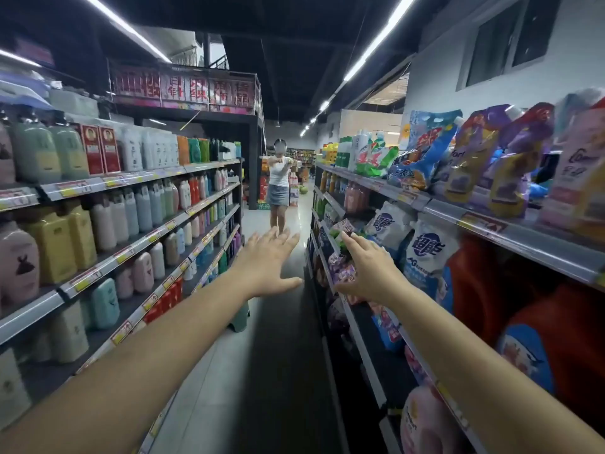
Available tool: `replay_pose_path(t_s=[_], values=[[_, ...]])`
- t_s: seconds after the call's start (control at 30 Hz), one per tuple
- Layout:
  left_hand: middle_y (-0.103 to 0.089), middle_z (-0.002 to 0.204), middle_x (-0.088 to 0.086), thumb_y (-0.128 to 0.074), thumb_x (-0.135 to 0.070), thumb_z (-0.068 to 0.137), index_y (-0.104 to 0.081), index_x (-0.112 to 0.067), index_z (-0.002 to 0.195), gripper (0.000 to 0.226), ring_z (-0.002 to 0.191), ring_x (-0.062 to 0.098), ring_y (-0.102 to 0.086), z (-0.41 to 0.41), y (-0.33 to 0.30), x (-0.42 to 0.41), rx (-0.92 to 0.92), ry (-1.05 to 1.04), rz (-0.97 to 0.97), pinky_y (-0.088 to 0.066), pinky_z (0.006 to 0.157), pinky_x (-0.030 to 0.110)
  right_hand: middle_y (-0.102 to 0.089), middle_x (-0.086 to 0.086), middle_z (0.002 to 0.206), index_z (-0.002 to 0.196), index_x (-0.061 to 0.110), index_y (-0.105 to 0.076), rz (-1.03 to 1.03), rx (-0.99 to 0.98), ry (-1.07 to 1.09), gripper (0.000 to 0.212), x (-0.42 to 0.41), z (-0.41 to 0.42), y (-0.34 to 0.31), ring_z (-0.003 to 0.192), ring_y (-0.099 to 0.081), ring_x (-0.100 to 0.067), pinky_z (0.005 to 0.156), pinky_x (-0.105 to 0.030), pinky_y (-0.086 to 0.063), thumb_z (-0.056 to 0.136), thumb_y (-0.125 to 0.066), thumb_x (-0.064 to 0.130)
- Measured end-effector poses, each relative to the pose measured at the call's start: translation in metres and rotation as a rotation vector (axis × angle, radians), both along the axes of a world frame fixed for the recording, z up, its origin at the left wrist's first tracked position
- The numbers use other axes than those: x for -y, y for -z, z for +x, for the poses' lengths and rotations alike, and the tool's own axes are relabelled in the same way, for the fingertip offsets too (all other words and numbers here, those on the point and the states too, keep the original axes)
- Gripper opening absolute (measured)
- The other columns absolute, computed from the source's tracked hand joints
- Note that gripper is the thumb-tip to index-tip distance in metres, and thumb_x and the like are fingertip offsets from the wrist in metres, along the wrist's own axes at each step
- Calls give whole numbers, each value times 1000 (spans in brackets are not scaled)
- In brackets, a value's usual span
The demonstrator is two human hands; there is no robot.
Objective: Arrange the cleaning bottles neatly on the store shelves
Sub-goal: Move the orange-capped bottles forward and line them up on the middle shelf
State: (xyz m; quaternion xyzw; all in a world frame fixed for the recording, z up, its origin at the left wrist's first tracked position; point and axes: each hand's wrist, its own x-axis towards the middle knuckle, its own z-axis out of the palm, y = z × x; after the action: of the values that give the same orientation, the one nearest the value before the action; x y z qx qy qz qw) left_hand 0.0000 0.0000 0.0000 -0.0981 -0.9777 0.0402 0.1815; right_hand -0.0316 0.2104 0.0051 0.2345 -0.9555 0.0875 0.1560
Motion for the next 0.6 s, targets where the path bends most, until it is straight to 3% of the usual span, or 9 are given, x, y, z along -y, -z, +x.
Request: replay_pose_path(t_s=[0.23, 0.6], values=[[-3, 157, 3, -40, -61, 84, 1, -24, 147, 84, 144, 23, -2, -93, -8, 59, -59, 3, -56, -4, 115, 42, -12, -3, 157, 148, 25, -1, 12, -49, 26, 105, 47, -96, -20, 144, -13, -25, 117, -50, -14, 73, -70, 51], [0, 157, 2, -40, -59, 85, 2, -24, 147, 83, 144, 22, -2, -319, -32, 156, -64, 53, -89, -3, 116, 41, -11, -3, 157, 149, 24, -2, 2, -17, 87, 102, 148, -311, -22, 144, -13, -25, 117, -49, -12, 75, -68, 48]])
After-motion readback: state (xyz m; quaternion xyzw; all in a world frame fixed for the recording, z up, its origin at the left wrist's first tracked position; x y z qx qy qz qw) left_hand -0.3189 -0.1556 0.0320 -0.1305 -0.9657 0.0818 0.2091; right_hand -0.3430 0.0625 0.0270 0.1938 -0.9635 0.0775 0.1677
